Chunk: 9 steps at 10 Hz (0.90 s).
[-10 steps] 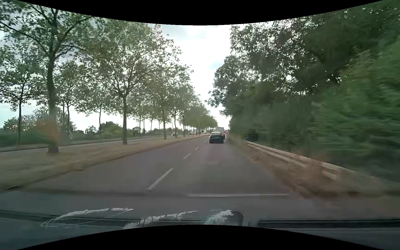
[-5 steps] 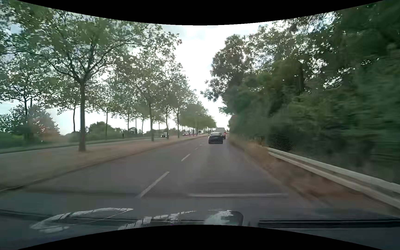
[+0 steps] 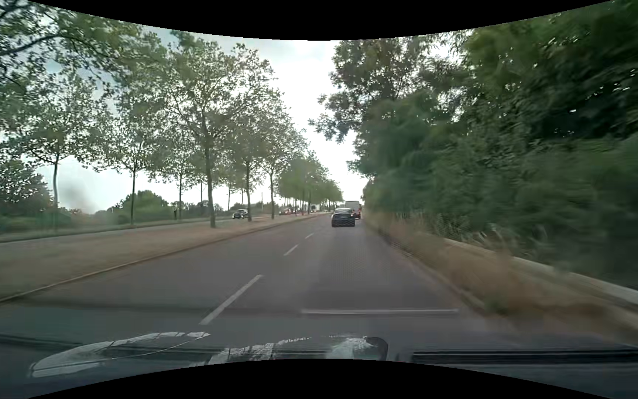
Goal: Follow the waypoints while adhering to traffic rules and regulations
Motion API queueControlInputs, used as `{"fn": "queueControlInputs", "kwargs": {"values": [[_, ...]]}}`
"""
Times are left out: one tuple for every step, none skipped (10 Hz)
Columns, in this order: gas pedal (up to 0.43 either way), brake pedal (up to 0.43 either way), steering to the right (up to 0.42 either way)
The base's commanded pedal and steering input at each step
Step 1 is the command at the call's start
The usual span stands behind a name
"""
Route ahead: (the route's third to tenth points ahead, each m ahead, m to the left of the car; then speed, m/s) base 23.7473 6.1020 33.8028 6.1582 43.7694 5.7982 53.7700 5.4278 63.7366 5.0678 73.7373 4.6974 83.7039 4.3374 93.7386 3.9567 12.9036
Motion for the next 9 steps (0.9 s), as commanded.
{"fn": "queueControlInputs", "kwargs": {"values": [[0.079, 0.000, 0.005], [0.079, 0.000, 0.005], [0.079, 0.000, 0.005], [0.079, 0.000, 0.005], [0.079, 0.000, 0.005], [0.079, 0.000, 0.005], [0.079, 0.000, 0.005], [0.079, 0.000, 0.005], [0.079, 0.000, 0.005]]}}
